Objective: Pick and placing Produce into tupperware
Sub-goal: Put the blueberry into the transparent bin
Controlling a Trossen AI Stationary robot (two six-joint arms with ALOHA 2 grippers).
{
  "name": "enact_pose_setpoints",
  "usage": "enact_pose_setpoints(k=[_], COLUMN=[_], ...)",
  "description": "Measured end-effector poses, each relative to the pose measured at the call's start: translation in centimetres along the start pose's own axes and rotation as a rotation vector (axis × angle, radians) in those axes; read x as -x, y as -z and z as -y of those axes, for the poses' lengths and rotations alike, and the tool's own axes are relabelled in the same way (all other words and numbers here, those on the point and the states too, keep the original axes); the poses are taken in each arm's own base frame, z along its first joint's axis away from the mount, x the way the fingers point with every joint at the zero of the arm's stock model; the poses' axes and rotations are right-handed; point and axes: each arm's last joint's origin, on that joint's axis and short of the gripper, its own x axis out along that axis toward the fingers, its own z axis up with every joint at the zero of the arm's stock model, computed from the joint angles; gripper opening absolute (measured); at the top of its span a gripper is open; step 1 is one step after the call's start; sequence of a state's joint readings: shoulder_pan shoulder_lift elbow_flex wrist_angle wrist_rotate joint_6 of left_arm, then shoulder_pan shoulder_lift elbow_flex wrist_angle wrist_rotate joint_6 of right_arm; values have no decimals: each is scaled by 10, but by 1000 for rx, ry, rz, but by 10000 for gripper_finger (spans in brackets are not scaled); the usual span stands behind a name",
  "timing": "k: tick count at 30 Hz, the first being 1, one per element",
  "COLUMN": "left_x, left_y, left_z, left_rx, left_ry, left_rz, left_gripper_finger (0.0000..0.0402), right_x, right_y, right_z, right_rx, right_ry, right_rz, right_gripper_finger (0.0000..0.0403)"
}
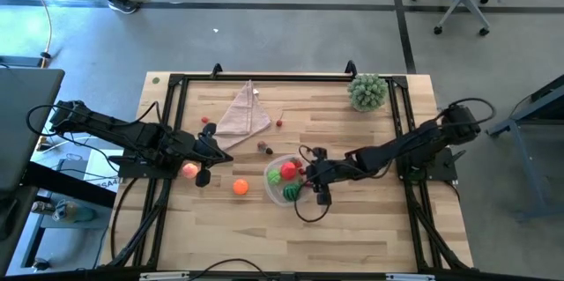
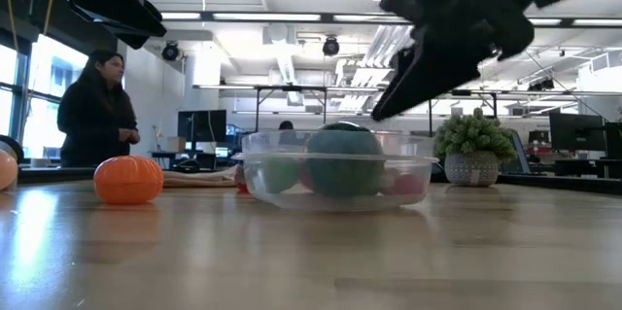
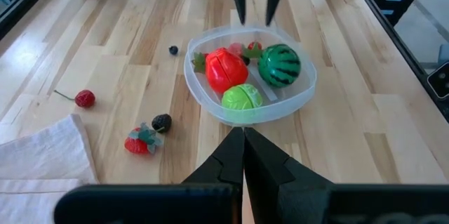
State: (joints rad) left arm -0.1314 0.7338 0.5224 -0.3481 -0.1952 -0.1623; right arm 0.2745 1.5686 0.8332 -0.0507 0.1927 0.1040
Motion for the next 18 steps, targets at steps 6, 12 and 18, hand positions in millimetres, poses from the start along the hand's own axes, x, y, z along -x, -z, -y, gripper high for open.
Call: enact_pose_setpoints(k=[6,12,18], left_x=[0,0,0], left_y=[0,0,0], left_z=[0,0,0], left_rx=[0,0,0], left_ry=[0,0,0], left_rz=[0,0,0], left_gripper_finger=[1,1,1], right_x=[31,65,80], right_y=[-6,-1,27], right_z=[10,24,33], right_rx=[-21,-100,-158], right_ry=[134,259,324], right_rz=[-58,-112,-68], right_gripper_finger=[145,144,144])
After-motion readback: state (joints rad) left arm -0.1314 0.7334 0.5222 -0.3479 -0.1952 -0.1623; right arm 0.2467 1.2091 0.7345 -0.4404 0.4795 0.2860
